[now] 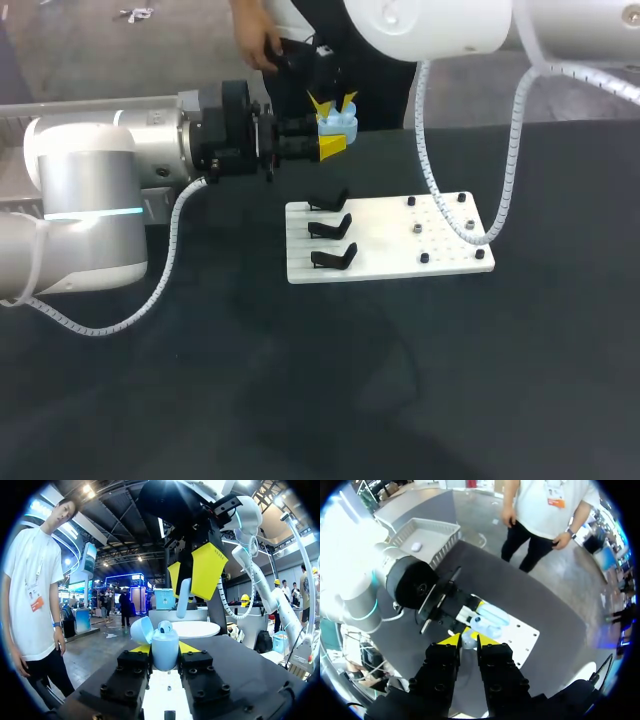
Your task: Pick up each earbud case from the left stands, insert the matching earbuds, close the lid, and place the case in the box.
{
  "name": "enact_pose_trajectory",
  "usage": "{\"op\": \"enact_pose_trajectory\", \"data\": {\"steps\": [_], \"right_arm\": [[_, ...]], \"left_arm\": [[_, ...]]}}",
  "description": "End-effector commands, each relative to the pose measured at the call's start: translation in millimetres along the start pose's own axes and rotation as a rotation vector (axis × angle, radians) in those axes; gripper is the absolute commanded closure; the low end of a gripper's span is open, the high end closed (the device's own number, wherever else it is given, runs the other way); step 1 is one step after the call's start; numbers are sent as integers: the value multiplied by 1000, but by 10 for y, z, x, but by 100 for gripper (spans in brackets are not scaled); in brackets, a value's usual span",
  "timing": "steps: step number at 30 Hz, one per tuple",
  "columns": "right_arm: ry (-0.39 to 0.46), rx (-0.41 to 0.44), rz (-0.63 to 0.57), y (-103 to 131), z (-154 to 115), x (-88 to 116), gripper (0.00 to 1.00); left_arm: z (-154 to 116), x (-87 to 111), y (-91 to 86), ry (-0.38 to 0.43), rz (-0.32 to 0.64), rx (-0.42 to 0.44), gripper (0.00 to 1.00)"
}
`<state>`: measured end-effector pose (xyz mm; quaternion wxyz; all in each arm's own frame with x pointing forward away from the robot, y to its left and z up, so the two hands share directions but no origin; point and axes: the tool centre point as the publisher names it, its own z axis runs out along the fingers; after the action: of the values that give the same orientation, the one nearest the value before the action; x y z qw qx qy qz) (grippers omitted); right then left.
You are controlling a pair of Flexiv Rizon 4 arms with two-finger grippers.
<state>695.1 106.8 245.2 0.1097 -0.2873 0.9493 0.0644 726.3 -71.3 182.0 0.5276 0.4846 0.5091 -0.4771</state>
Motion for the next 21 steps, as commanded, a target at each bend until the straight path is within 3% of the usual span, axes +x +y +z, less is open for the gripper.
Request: {"op": "enact_pose_trajectory", "data": {"steps": [1, 21], "right_arm": [[7, -7, -8, -5, 34, -30, 100], [-16, -4, -28, -60, 100, -46, 100]], "left_arm": [[3, -1, -12, 0, 1, -5, 100], [3, -1, -12, 0, 1, -5, 100]]}}
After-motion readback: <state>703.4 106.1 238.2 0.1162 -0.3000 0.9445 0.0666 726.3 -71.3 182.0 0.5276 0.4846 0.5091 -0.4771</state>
